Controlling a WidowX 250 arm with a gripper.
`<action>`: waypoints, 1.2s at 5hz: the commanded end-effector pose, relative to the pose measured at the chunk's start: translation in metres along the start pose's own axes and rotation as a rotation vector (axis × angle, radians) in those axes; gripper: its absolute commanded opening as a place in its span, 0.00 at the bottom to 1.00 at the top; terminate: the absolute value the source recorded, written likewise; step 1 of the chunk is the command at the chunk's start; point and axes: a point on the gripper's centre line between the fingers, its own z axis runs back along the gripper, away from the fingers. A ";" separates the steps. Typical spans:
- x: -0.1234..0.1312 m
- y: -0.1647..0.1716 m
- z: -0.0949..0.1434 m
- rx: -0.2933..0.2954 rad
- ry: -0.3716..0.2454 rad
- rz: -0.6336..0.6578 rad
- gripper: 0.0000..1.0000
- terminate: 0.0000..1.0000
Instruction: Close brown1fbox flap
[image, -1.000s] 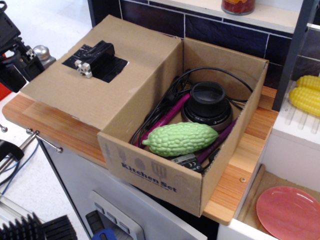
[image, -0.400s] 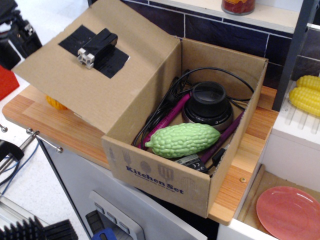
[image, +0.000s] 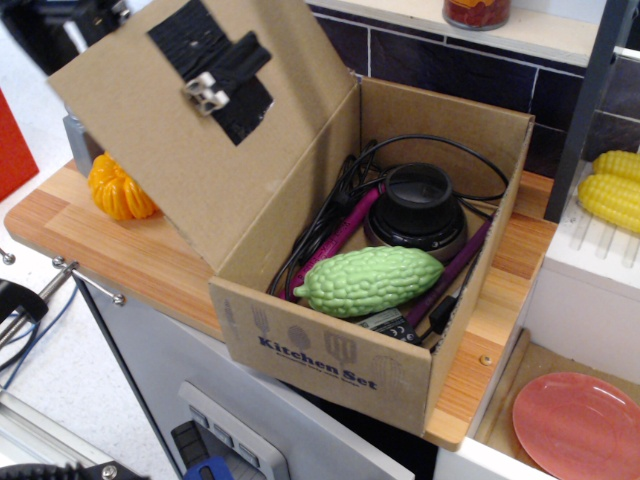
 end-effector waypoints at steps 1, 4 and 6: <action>0.019 -0.060 0.027 0.192 -0.086 -0.082 1.00 0.00; 0.036 -0.187 -0.012 0.308 -0.109 0.112 1.00 0.00; 0.041 -0.207 -0.052 0.301 -0.114 0.329 1.00 0.00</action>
